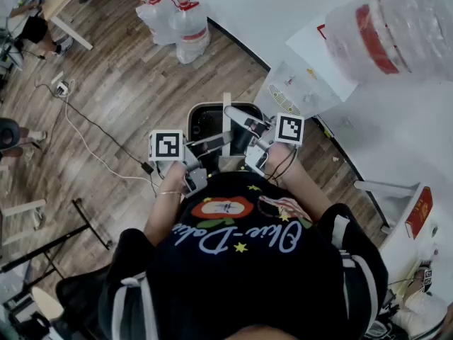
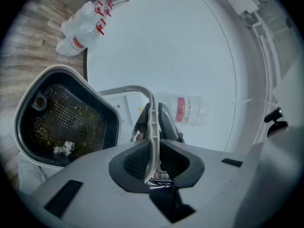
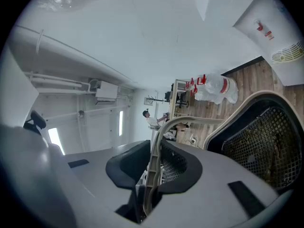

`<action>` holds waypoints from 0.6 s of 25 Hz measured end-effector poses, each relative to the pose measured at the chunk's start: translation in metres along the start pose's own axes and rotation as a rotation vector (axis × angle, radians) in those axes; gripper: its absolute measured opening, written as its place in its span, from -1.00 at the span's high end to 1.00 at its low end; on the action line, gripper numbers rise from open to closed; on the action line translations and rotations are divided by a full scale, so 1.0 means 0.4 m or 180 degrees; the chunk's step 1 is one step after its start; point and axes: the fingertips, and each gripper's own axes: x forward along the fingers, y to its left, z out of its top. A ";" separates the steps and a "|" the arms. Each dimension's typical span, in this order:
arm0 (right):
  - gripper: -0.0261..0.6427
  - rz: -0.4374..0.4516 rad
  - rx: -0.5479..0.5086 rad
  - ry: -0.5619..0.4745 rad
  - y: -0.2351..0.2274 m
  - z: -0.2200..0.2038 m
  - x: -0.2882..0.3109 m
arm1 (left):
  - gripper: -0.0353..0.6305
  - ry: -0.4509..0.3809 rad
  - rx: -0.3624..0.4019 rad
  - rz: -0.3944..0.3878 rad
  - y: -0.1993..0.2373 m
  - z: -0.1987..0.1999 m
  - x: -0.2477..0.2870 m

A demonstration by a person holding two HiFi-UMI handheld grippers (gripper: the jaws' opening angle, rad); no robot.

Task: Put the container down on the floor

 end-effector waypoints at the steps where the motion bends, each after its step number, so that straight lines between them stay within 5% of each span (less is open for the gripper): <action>1: 0.74 0.0003 -0.0003 0.0003 0.003 0.002 0.000 | 0.73 -0.0006 -0.0020 0.0014 0.001 -0.001 0.000; 15: 0.74 -0.0004 0.0041 0.0079 0.001 0.001 -0.003 | 0.73 -0.0150 -0.0127 0.0045 0.004 -0.010 0.005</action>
